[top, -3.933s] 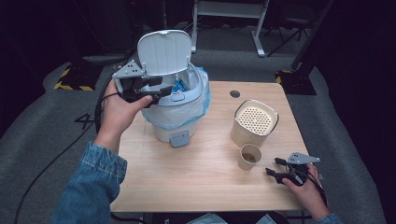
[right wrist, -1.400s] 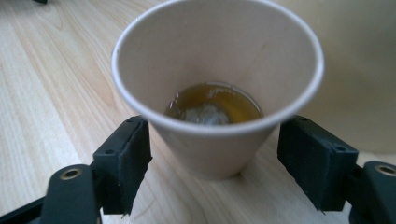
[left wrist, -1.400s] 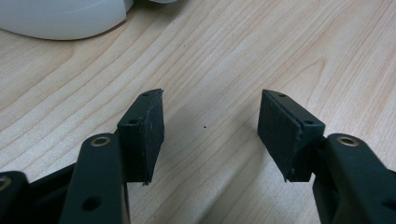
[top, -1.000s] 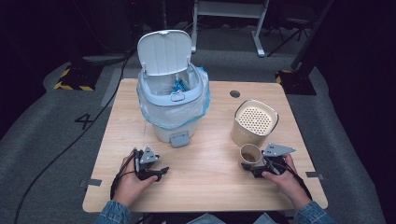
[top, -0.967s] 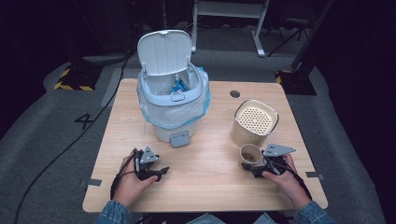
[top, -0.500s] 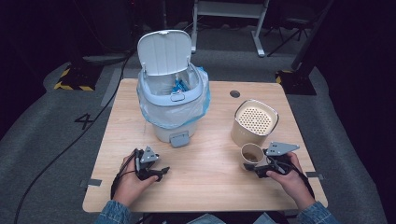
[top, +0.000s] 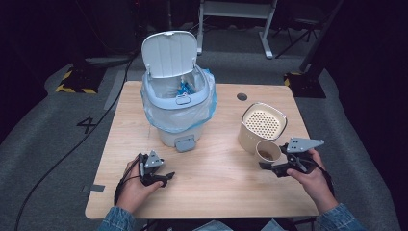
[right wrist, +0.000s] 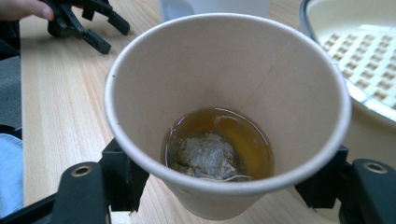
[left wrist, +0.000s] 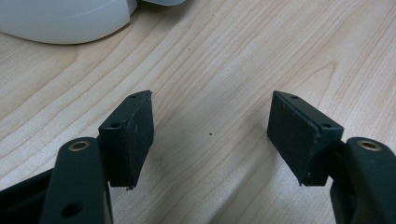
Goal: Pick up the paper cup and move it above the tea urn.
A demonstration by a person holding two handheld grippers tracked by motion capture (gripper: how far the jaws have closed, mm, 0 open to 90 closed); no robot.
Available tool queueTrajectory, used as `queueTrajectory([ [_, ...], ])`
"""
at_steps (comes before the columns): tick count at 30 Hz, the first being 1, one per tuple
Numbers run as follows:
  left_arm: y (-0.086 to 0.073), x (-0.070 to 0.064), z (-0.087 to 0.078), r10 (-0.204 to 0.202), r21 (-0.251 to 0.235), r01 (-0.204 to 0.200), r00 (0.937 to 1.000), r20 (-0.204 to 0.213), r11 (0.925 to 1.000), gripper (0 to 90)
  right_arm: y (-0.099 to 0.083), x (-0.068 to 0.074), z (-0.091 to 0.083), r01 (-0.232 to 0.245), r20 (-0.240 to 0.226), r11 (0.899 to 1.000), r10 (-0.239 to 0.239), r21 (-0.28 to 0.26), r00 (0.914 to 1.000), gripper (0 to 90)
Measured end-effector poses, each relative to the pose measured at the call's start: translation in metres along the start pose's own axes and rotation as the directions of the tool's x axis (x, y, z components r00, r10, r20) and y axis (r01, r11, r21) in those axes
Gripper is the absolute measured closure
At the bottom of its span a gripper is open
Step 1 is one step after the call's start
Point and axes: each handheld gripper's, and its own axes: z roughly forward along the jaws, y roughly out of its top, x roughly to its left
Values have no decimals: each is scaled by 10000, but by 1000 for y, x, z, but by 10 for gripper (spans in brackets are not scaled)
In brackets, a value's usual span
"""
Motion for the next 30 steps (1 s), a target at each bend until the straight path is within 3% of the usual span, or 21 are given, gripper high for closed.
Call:
queueTrajectory([
  [16, 0, 0, 0, 5, 3, -5, 10000, 2, 10000, 318, 41, -15, -28, 494, -72, 9987, -493, 100, 9988, 317],
  [30, 0, 0, 0, 10, 5, -10, 10000, 0, 10000, 318, 85, -43, -48, 719, 369, 9971, -710, -240, 9968, 319],
])
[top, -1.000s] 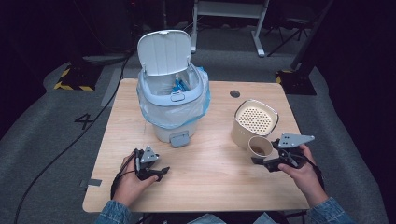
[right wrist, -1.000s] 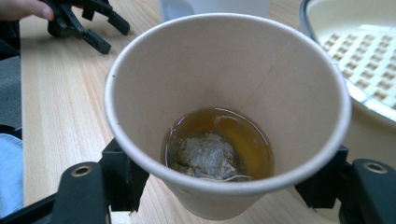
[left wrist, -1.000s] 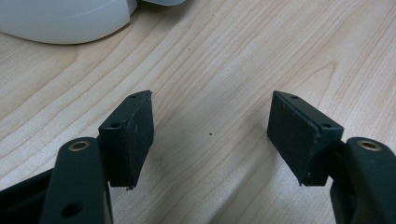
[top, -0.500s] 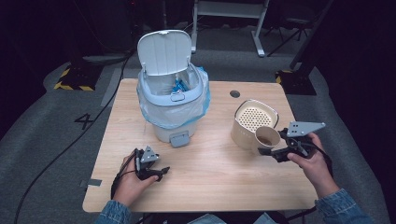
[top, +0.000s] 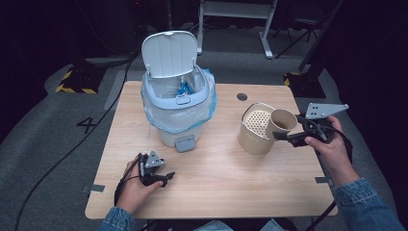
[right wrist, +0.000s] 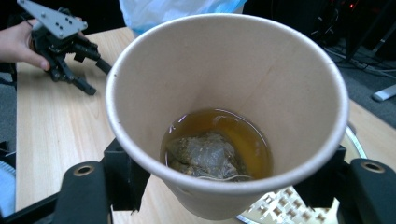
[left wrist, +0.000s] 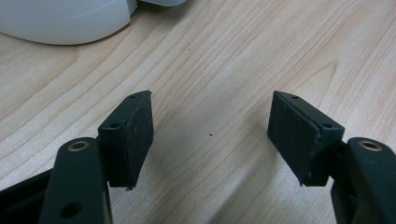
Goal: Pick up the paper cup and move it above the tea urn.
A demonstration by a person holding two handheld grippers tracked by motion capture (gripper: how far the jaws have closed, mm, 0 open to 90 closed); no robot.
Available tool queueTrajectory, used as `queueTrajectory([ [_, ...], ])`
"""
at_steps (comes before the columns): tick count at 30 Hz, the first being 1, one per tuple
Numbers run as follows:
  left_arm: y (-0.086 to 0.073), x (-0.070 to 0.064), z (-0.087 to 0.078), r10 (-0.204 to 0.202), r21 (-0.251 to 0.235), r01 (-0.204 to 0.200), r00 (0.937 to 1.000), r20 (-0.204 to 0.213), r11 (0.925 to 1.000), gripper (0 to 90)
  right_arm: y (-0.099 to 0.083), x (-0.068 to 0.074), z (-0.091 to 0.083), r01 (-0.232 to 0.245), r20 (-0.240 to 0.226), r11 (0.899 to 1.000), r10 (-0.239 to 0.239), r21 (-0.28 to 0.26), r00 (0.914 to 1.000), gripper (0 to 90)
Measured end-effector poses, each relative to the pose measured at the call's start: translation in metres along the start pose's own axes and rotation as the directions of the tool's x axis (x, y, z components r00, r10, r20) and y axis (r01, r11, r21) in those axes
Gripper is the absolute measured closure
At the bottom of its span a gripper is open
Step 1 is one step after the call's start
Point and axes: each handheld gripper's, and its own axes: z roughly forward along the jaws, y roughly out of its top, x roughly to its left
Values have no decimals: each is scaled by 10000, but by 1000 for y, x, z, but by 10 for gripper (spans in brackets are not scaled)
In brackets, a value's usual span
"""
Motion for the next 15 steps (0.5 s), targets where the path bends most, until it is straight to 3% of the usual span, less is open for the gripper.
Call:
queueTrajectory([
  [15, 0, 0, 0, -6, -1, 6, 10000, 3, 10000, 317, 19, -42, 6, -187, 509, 9998, 192, -94, 9985, 319],
])
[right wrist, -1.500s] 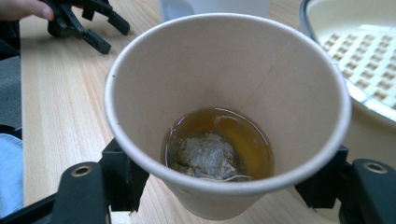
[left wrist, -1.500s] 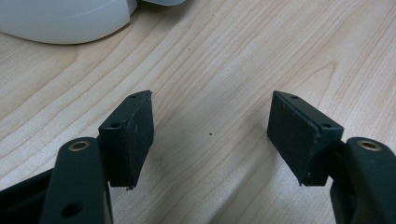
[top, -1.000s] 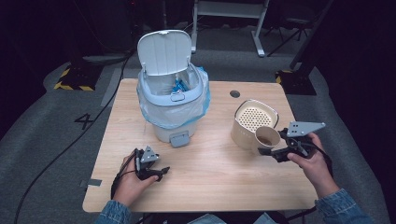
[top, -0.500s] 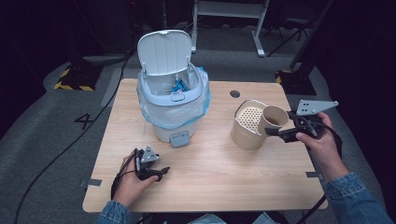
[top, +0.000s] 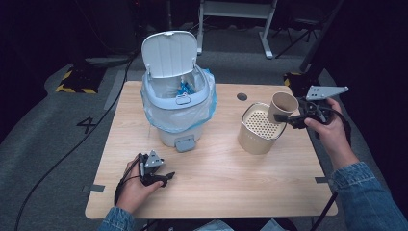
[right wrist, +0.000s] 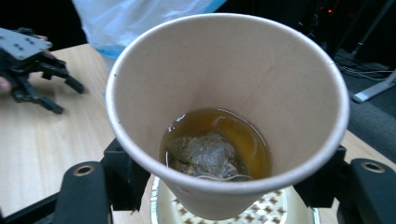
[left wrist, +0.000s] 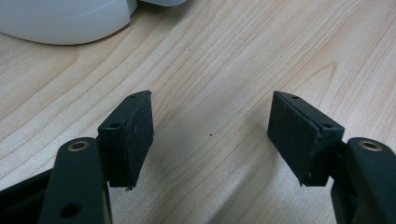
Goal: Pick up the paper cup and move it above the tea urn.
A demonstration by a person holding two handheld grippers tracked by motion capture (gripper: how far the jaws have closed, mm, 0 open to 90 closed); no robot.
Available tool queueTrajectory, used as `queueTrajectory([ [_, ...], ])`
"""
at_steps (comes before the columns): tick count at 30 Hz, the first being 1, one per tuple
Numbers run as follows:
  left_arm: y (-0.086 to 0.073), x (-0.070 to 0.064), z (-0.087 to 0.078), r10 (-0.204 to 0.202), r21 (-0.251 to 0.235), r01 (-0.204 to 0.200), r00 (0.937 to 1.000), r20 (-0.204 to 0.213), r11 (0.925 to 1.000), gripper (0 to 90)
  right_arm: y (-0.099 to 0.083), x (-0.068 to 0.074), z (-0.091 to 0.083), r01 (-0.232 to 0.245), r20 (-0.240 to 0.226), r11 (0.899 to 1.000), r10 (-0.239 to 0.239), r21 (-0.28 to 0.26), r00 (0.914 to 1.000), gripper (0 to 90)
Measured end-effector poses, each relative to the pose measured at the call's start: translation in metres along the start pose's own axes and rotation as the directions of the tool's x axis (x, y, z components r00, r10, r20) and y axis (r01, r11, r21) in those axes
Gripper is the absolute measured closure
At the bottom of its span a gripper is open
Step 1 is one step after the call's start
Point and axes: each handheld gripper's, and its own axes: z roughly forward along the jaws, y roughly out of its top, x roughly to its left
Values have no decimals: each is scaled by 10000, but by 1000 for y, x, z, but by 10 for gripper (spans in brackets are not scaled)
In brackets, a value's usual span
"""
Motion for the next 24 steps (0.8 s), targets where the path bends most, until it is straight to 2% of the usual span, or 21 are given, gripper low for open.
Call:
queueTrajectory([
  [10, 0, 0, 0, -2, 7, 2, 10000, 13, 10000, 316, -1, -22, 15, 539, 309, 9985, -542, 127, 9980, 320],
  [19, 0, 0, 0, -2, 6, 2, 10000, 24, 10000, 313, -7, -31, 27, 438, 340, 9983, -452, 386, 9984, 320],
  [24, 0, 0, 0, -1, 6, 1, 10000, 28, 10000, 312, -9, -34, 31, 682, 484, 9964, -706, 500, 9963, 321],
])
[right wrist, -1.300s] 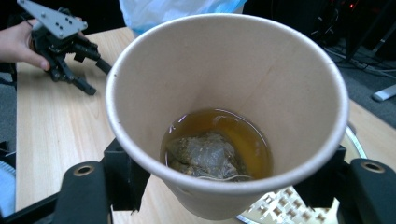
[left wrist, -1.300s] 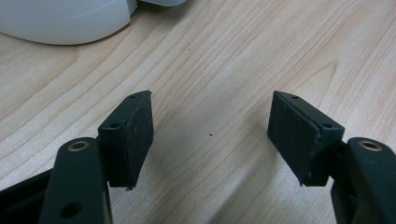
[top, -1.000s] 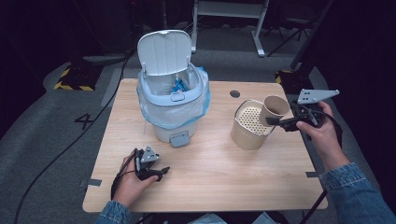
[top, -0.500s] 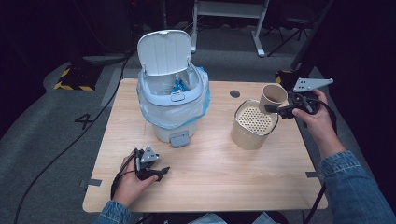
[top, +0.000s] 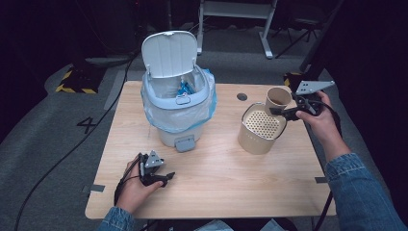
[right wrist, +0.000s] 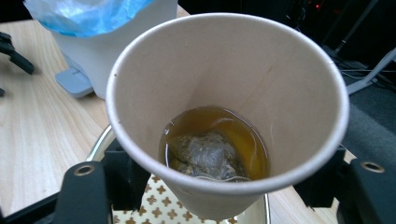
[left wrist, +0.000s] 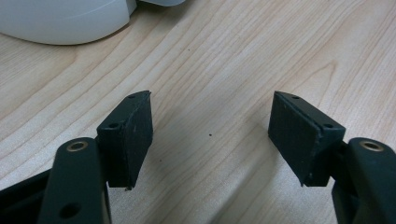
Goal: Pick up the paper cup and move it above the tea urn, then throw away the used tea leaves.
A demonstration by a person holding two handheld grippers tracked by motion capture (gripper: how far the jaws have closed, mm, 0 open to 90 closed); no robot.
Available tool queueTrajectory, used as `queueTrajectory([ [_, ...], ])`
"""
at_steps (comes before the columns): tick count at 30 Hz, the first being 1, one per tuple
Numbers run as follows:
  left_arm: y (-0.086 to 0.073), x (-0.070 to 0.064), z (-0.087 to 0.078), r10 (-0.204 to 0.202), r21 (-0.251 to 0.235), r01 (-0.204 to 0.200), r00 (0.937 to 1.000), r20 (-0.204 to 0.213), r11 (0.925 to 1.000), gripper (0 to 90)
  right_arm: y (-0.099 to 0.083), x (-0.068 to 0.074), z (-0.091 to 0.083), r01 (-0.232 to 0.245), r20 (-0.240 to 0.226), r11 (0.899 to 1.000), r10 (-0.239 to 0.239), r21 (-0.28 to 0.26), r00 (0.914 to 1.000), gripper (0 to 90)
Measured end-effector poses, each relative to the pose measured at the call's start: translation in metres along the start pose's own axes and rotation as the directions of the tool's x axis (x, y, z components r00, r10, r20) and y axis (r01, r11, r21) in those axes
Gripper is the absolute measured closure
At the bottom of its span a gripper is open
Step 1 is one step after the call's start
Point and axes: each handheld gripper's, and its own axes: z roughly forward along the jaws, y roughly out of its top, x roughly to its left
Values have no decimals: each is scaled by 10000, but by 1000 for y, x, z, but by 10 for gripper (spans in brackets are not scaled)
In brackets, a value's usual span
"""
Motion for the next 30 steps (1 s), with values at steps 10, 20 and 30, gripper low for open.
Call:
queueTrajectory([
  [10, 0, 0, 0, 9, 3, -9, 10000, 1, 10000, 311, 0, 8, 1, 2230, 1035, 9733, -2277, 552, 9682, 325],
  [20, 0, 0, 0, 11, 6, -11, 10000, -2, 10000, 311, 2, 15, -5, 3772, 1513, 9232, -3841, 734, 9108, 333],
  [30, 0, 0, 0, 12, 6, -12, 10000, -3, 10000, 311, 4, 28, -5, 5757, 2131, 7782, -6246, 2509, 7513, 334],
])
